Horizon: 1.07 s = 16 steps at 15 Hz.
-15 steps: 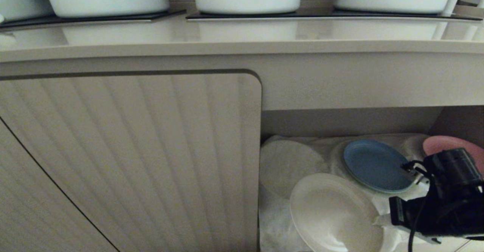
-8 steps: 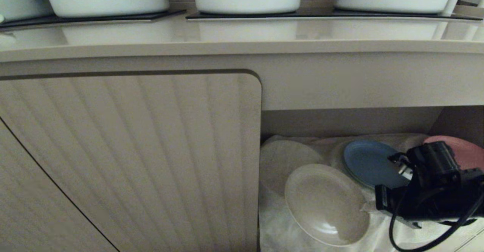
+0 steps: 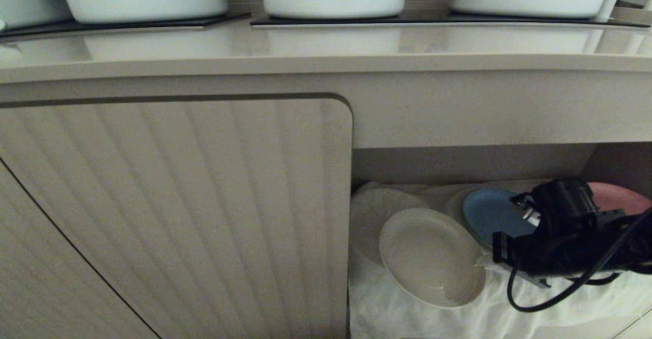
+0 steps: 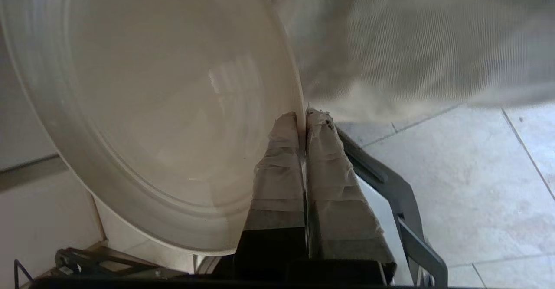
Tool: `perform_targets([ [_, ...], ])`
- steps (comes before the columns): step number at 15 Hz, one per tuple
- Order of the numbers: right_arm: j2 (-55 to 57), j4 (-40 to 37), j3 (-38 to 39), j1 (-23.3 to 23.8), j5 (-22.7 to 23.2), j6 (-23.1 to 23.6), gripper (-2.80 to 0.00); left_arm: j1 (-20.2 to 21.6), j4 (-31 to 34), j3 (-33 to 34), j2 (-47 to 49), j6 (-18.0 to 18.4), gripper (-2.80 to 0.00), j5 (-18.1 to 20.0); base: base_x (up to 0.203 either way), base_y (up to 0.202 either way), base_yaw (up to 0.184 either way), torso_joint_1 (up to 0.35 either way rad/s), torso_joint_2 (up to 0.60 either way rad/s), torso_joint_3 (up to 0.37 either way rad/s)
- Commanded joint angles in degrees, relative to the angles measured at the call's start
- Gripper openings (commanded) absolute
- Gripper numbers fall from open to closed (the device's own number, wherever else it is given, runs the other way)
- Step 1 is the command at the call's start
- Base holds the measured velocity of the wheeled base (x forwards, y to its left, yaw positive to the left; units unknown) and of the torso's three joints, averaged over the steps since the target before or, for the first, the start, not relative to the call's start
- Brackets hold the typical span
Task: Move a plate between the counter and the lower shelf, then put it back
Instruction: Put the plate in the cupboard
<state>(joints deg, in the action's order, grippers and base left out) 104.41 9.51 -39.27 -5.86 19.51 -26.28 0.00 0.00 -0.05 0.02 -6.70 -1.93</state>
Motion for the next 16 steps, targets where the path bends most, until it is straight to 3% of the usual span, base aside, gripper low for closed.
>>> perform_targets([
  [1, 2.0, 0.0, -1.9, -0.1, 0.2, -0.2, -2.80, 0.0, 0.0, 0.0, 0.0, -0.1, -2.80, 0.0, 0.000, 0.000, 0.000, 0.000, 0.00, 0.000],
  [16, 13.6, 0.6, -12.9, -1.1, 1.5, -1.5, -2.80, 0.0, 0.0, 0.0, 0.0, -0.1, -2.80, 0.0, 0.000, 0.000, 0.000, 0.000, 0.00, 0.000],
])
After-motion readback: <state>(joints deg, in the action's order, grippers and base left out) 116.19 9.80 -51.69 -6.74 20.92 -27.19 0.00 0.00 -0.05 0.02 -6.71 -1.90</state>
